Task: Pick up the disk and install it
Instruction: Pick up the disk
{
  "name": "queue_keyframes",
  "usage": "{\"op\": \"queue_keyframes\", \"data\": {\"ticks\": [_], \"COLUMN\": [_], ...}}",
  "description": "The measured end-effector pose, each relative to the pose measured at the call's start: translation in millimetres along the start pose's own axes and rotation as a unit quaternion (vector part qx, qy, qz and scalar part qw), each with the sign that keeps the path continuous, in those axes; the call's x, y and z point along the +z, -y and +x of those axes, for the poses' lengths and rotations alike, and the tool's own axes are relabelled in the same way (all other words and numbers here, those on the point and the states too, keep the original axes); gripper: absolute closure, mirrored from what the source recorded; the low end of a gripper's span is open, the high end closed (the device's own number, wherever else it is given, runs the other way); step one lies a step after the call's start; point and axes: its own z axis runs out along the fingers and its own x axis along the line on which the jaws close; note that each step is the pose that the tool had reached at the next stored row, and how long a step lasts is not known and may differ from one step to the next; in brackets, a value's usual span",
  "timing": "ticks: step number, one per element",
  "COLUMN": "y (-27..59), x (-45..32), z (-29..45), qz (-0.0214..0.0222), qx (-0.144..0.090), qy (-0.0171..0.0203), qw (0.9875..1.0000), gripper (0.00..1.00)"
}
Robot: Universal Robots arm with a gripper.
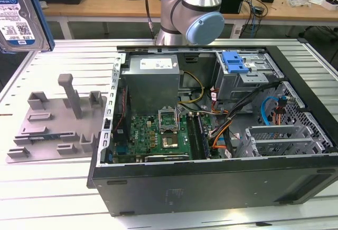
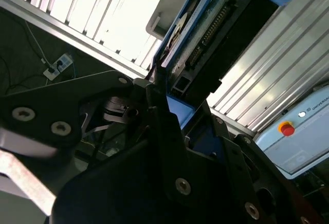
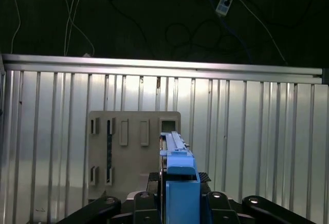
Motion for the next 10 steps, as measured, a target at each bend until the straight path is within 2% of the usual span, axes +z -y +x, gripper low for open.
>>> {"op": "queue_keyframes", "data": {"ticks": [10], "y": [0.1], "x": [-0.2], "z": [0.1], "qz": [-0.0001], "qx": [0.0], "qy": [0.0], "qw": [1.0], "gripper": [0.63]}}
